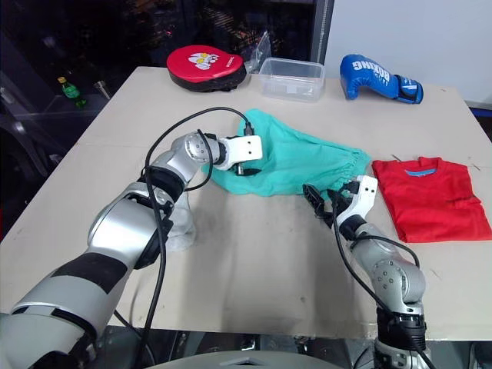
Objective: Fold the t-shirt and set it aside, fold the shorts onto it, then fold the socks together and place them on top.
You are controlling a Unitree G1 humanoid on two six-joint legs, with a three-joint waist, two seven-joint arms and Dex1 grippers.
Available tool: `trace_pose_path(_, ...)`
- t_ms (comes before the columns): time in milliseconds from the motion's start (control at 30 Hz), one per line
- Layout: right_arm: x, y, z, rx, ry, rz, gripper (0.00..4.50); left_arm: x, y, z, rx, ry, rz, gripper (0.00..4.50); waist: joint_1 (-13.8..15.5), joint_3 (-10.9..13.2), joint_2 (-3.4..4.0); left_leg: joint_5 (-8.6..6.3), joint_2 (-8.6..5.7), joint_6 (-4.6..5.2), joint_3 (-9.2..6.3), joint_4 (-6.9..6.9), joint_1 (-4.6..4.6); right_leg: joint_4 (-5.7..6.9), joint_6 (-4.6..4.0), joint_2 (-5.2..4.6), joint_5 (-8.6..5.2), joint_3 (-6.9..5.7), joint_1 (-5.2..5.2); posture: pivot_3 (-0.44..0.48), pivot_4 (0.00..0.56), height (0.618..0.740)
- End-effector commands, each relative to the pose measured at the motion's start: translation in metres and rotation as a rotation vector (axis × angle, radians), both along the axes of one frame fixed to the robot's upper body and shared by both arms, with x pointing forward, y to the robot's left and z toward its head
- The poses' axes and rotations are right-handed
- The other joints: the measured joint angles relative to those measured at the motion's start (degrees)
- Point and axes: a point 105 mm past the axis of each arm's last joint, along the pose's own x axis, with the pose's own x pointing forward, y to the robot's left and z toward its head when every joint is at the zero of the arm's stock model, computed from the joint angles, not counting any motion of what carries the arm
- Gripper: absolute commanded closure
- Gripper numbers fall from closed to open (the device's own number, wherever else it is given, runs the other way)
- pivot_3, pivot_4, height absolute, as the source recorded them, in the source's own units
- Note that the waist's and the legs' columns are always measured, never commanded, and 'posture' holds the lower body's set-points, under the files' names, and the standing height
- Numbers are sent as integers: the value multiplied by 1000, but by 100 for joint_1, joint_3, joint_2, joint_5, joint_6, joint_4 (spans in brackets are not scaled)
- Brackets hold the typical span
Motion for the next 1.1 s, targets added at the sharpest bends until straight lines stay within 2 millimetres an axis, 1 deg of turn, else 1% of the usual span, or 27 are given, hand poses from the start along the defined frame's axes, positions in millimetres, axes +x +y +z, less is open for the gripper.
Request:
trace_pose_path(33,-9,-5,7,-14,29,-7,104,-11,11,-29,41,111,9,826,-21,-3,2,-1,0,2,0,0,1,0,0,0,0,1,0,0,150,740)
trace_pose_path(100,-3,-21,-10,-97,107,-107,104,-12,11,-29,33,119,9,826,-44,-7,4,-12,2,20,0,0,3,4,0,1,0,1,0,0,150,740)
trace_pose_path(167,7,-33,-14,-130,115,-185,104,-12,12,-29,20,121,14,826,-52,-8,6,-13,1,22,0,0,3,5,-1,1,0,0,0,0,150,740)
trace_pose_path(267,25,-31,-6,-134,53,-212,104,-12,15,-32,30,122,23,826,-59,-12,11,-13,0,23,1,0,5,5,0,3,0,2,0,0,150,740)
trace_pose_path(367,42,-19,2,-80,-3,-215,104,-13,15,-33,29,126,21,826,-64,-17,17,-13,-1,22,2,0,5,6,0,6,0,2,-1,0,150,740)
trace_pose_path(467,56,-13,5,-60,-46,-235,104,-12,15,-32,27,122,19,826,-67,-18,22,-11,-1,19,5,-1,6,6,0,8,0,4,-1,0,150,740)
trace_pose_path(533,66,-14,6,-21,-67,-281,104,-12,14,-29,19,108,12,826,-62,-18,22,-9,-1,16,6,-1,5,5,1,8,0,4,-1,0,150,740)
trace_pose_path(600,75,-20,4,27,-71,-348,104,-11,12,-26,0,97,8,826,-65,-17,22,0,-2,1,9,-1,5,4,1,7,0,5,-1,0,150,740)
trace_pose_path(667,80,-24,2,60,-75,-390,104,-11,10,-25,-9,94,4,826,-62,-16,24,1,-1,-1,9,-1,5,4,1,7,0,5,-1,0,150,740)
trace_pose_path(700,82,-28,1,85,-76,-421,609,-11,10,-24,-15,91,2,826,-61,-16,24,1,-1,-1,9,-1,5,5,1,7,0,5,-1,0,150,740)
trace_pose_path(733,83,-30,2,121,-82,-435,797,-11,10,-24,-22,89,3,826,-61,-15,25,2,0,-2,9,-2,5,5,1,7,0,5,-1,0,150,740)
trace_pose_path(767,84,-32,3,151,-87,-450,1328,-11,10,-24,-27,89,5,826,-61,-15,26,2,0,-2,9,-2,4,5,1,7,0,5,-1,0,150,740)
trace_pose_path(800,85,-34,4,174,-90,-467,1739,-11,11,-25,-28,90,5,826,-62,-15,26,2,0,-2,11,-2,4,4,1,7,0,5,-1,0,150,740)
trace_pose_path(867,85,-37,7,207,-103,-480,2775,-12,12,-26,-28,90,4,826,-62,-15,26,2,1,-3,10,-3,4,3,1,7,0,5,-1,0,150,740)
trace_pose_path(900,85,-38,9,201,-117,-480,3354,-12,12,-25,-41,87,6,826,-64,-14,27,2,1,-3,11,-4,4,3,1,7,0,5,-1,0,150,740)
trace_pose_path(933,83,-39,10,197,-127,-478,3786,-11,11,-24,-56,84,7,826,-66,-14,28,2,1,-3,11,-4,4,3,1,6,0,5,-1,0,150,740)
trace_pose_path(967,81,-42,12,191,-134,-479,4358,-11,10,-21,-74,81,4,826,-68,-14,28,2,1,-3,11,-5,4,3,1,6,0,5,-2,0,150,740)
trace_pose_path(1033,76,-49,15,162,-150,-485,4439,-12,6,-16,-115,86,-10,826,-58,-13,30,2,2,-3,10,-5,3,2,1,6,0,5,-2,0,150,740)
trace_pose_path(1067,73,-54,18,141,-161,-486,4439,-14,4,-14,-147,110,-19,826,-48,-12,30,2,2,-3,10,-6,2,2,1,5,0,4,-2,0,150,740)
trace_pose_path(1100,68,-63,23,83,-176,-477,4439,-17,0,-11,-206,158,-35,826,-45,-12,31,2,2,-3,10,-6,-1,-1,1,4,0,3,-2,0,150,740)
